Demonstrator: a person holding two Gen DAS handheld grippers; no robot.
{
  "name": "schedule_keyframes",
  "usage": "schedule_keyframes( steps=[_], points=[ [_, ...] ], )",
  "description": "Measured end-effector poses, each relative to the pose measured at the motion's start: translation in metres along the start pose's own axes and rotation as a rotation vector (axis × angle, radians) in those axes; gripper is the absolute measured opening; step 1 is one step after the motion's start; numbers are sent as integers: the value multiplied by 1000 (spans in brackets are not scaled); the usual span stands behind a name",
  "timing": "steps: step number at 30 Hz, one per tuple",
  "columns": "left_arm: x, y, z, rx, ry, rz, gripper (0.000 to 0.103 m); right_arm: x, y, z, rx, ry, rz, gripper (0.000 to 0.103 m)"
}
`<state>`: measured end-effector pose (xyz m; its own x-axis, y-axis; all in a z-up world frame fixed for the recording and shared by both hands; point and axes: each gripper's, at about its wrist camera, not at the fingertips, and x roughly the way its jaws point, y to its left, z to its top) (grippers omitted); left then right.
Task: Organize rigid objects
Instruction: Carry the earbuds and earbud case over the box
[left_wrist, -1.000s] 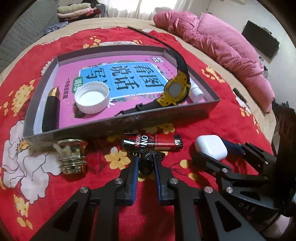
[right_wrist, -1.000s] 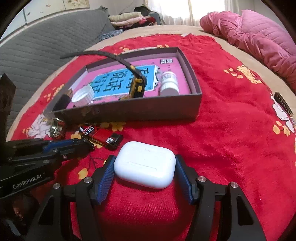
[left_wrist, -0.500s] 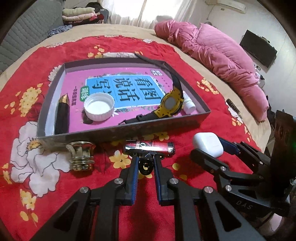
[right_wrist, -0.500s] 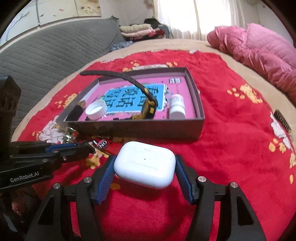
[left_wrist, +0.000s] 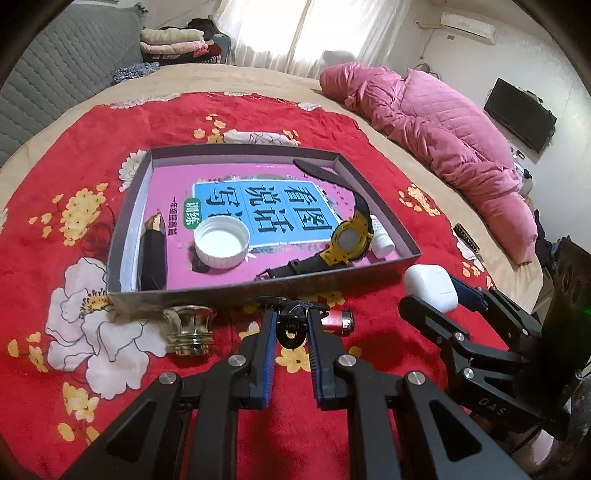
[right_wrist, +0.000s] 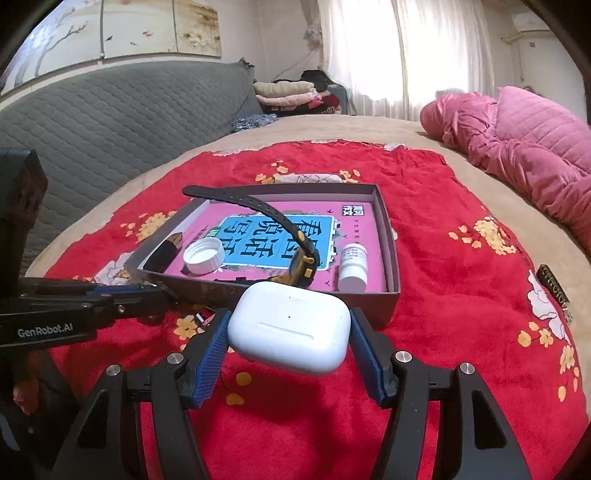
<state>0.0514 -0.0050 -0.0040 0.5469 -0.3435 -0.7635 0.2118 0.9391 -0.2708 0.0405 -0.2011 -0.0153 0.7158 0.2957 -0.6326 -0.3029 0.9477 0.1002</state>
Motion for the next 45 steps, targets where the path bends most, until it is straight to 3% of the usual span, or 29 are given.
schedule_keyframes(
  steps=[16,32,45],
  points=[
    [3,-2,9,3,-21,11,16,1,-16,4,35,-30,-20,65],
    [16,5,22,-19,-20,21,16,19,-4,8,-12,-24,24,65],
    [33,0,32,8,-13,44,16,30,-33,14,81,-30,-3,65]
  ],
)
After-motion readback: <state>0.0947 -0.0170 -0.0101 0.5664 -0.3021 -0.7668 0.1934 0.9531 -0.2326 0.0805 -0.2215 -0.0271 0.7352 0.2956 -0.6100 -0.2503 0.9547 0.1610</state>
